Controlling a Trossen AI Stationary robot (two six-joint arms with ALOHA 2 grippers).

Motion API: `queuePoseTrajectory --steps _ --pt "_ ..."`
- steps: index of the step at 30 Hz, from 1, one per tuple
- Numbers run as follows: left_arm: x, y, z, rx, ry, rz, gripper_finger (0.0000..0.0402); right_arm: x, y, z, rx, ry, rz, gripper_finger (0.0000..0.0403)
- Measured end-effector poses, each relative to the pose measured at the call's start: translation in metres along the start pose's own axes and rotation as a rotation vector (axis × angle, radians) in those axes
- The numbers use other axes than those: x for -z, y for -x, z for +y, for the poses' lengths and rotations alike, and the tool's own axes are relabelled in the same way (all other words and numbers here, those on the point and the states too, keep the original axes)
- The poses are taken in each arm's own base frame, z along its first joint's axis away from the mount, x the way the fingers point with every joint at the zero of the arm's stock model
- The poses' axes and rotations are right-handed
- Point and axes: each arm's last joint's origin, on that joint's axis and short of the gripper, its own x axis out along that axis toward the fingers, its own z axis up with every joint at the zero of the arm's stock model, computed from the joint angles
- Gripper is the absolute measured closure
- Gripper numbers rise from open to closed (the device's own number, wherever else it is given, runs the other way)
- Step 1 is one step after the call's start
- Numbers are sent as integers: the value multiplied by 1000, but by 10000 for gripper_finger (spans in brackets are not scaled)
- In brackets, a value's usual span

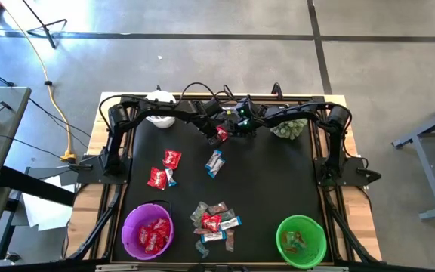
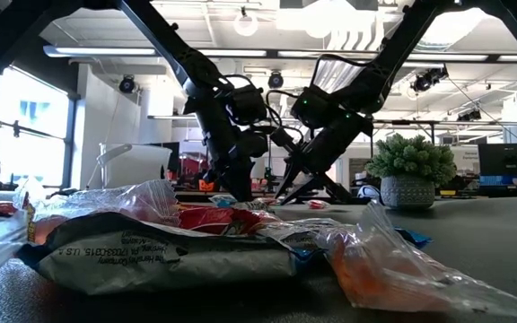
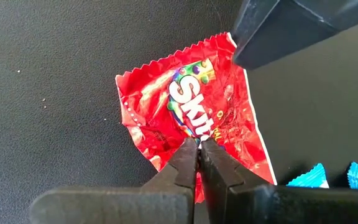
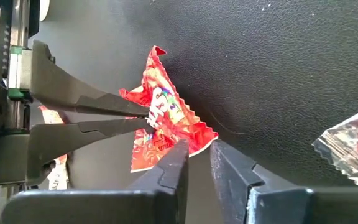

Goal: Sort candy
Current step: Put the red candy into the violet bucket

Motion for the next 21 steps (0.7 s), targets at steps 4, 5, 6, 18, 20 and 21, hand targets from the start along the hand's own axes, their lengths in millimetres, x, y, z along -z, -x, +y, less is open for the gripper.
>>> queuePoseTrajectory --steps 4,5,6,18,20,21 --pt "0 0 0 11 1 1 401 0 -2 -2 3 -8 3 317" --pt "0 0 0 17 2 2 401 0 -5 -4 4 -21 15 311" --pt "0 0 0 29 2 4 401 0 -7 -5 -2 -31 28 306" --pt "1 -1 -3 83 11 16 401 -6 -16 -8 -101 -51 68 289" --pt "1 -1 -3 83 11 16 401 -6 -16 -8 -102 -50 69 290" --pt "1 -1 -3 84 14 15 401 -6 -16 -8 -103 -51 70 293"
